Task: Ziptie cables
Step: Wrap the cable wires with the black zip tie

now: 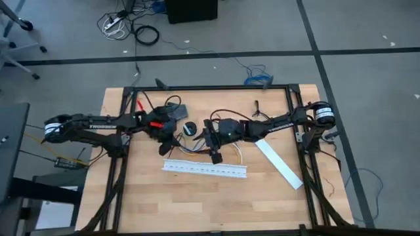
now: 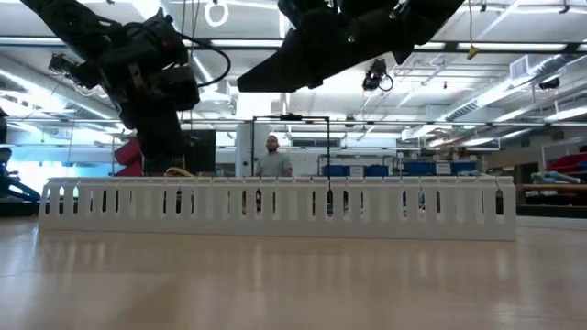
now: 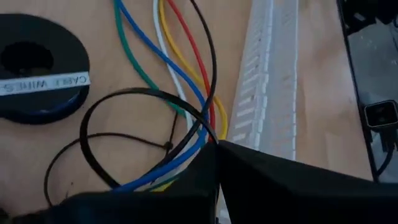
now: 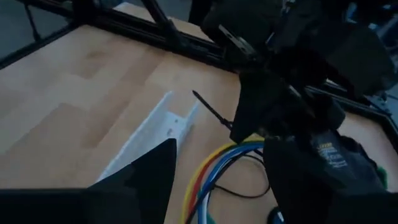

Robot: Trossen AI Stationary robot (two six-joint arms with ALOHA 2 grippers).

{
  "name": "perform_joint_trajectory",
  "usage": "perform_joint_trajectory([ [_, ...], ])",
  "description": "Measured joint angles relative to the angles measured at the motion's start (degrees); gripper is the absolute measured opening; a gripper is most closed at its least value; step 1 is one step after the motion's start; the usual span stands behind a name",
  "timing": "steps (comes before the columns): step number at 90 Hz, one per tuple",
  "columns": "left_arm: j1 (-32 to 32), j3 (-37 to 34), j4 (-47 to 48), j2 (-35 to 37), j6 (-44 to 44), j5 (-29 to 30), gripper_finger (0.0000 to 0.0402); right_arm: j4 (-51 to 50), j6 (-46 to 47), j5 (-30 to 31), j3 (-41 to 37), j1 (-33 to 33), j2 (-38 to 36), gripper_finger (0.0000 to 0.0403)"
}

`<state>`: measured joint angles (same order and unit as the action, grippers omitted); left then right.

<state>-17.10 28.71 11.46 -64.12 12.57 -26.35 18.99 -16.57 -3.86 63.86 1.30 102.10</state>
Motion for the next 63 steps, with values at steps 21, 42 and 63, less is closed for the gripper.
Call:
perform_joint_trajectory([
  [21, 0.0, 0.0, -0.8, 0.0, 0.1, 0.2, 0.0, 0.0, 0.4, 0.0, 0.0, 0.0, 0.0, 0.0228],
  [42, 0.0, 0.0, -0.5, 0.1, 0.1, -0.1, 0.0, 0.0, 0.5, 0.0, 0.0, -1.0, 3.9, 0.0227],
  [63, 0.0, 0.0, 1.1, 0.1, 0.0, -0.6, 0.0, 7.3, 0.6, -0.1, 0.0, -1.6, 8.6, 0.022],
])
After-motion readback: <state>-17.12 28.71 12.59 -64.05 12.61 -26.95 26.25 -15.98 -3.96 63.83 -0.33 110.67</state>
